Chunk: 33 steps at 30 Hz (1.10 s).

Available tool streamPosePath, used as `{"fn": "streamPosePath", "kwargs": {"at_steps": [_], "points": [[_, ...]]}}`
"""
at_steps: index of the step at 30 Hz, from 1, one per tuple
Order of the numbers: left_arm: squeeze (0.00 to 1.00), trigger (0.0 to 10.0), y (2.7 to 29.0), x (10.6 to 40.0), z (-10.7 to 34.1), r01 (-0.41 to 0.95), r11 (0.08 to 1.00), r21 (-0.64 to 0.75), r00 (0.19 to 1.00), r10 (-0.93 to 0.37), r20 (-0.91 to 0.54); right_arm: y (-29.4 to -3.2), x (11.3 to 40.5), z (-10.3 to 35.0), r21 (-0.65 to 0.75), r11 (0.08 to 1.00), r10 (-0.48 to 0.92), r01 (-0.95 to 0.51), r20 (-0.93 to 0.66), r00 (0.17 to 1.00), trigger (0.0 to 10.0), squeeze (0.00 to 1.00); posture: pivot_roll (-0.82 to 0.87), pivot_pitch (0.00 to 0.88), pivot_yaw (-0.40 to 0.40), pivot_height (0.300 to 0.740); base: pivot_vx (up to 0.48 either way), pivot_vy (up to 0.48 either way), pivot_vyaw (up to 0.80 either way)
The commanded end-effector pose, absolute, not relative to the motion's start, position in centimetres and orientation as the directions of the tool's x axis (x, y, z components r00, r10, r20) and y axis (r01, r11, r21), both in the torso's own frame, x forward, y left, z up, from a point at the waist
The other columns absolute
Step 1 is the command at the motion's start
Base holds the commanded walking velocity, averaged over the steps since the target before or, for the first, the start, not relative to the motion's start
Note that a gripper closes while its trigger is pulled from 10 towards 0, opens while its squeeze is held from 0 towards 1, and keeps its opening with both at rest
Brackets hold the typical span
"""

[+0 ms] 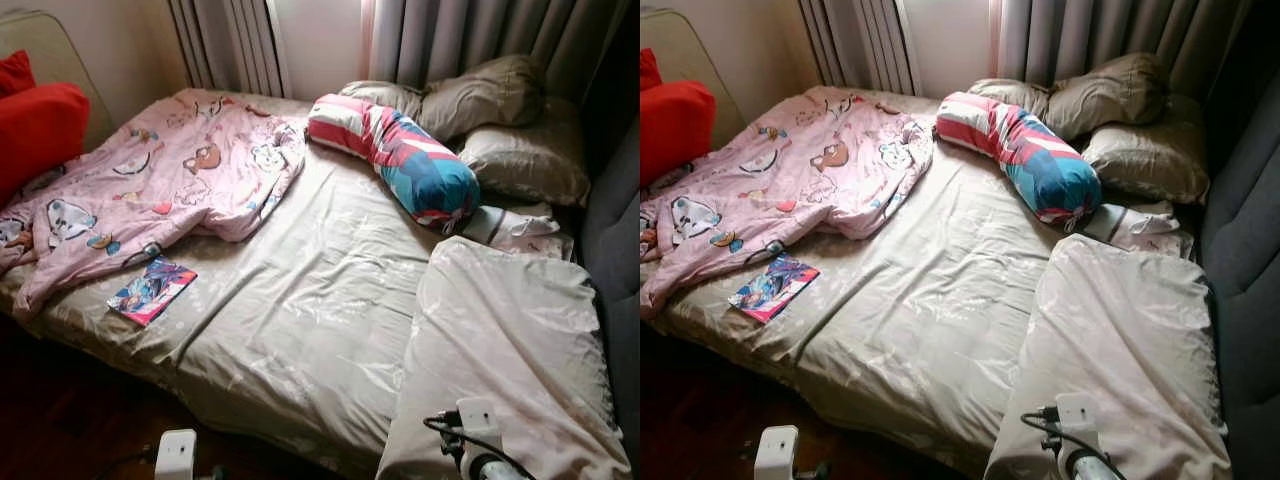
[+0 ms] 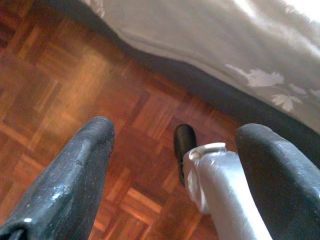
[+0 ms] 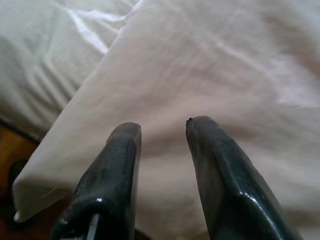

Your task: Clean up the room

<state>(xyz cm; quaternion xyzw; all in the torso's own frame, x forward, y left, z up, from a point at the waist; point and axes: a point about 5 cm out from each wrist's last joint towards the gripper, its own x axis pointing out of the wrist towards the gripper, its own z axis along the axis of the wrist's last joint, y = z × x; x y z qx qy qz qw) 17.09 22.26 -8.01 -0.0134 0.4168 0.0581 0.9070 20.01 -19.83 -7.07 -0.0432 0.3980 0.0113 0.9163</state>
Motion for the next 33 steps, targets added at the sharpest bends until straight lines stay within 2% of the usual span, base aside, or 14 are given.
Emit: {"fn": "streamPosePath", "kwargs": {"at_steps": [1, 13, 33], "points": [[0.00, 10.0, 22.7, 16.4, -8.3, -0.142, 0.990, 0.026, 0.623, 0.110, -0.774, -19.0, 20.0, -7.2, -0.049, 0.996, 0.013, -0.074, -0.741, 0.672, 10.0, 0.00, -0.04, 0.034, 0.040, 0.740, 0.000, 0.000, 0.00], [0.00, 10.0, 22.7, 16.5, -8.2, -0.120, 0.992, 0.028, 0.622, 0.097, -0.777, -17.8, 17.8, -8.6, -0.026, 0.997, 0.023, -0.073, -0.796, 0.605, 10.0, 0.00, -0.05, 0.056, 0.054, 0.740, 0.000, 0.000, 0.00], [0.00, 10.0, 22.9, 16.2, -8.3, -0.102, 0.994, 0.034, 0.617, 0.090, -0.782, -17.7, 17.1, -8.9, -0.023, 0.998, 0.013, -0.054, -0.814, 0.581, 10.0, 0.00, -0.05, 0.014, 0.064, 0.740, 0.000, 0.342, 0.00]]}}
